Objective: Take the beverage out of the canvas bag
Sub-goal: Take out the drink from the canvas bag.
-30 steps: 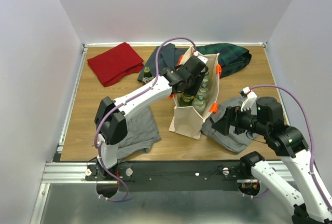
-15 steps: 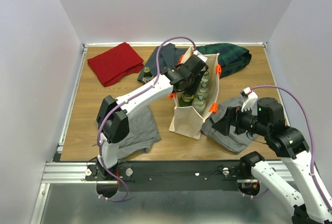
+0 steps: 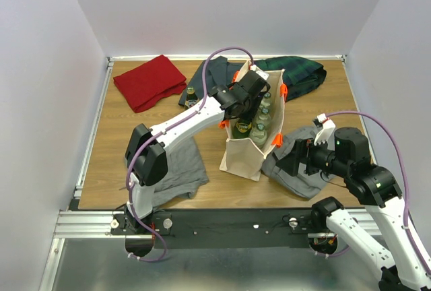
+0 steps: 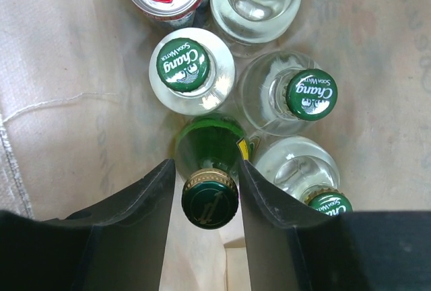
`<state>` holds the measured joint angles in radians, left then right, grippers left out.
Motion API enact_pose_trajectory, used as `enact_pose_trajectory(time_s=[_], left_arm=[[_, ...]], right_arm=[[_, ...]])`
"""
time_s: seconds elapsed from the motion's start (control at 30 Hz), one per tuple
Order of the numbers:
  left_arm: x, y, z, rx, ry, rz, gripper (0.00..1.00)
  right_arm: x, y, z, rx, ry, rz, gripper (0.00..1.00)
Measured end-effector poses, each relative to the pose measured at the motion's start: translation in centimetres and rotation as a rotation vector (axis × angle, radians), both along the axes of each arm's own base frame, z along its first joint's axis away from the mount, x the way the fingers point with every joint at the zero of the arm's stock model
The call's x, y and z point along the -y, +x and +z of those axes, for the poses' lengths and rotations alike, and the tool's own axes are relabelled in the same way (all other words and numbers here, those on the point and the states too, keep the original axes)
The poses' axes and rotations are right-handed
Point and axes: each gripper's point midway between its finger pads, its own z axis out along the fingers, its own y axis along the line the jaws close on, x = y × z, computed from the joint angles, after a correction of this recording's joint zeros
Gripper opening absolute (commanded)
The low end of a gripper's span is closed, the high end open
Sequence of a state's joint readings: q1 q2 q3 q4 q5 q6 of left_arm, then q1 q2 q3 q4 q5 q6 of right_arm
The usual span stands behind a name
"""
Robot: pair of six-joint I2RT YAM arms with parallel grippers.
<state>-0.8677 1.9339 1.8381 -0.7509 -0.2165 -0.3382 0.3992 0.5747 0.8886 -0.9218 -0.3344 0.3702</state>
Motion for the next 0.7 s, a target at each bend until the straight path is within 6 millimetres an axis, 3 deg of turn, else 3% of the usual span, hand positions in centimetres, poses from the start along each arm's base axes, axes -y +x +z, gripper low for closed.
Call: enact_pose_trajectory(time_s=[0.5,0.7], left_arm=[[0.0,0.0,0.0,0.0,0.0,0.0,0.55],[0.02,-0.01,-0.01,-0.001,-0.001,0.0,0.43]], right_arm=[[0.02,0.01,-0.01,-0.002,0.001,-0.004,1.0],[0.04,0.04,-0.01,-0.002,0.001,-0.007,1.0]])
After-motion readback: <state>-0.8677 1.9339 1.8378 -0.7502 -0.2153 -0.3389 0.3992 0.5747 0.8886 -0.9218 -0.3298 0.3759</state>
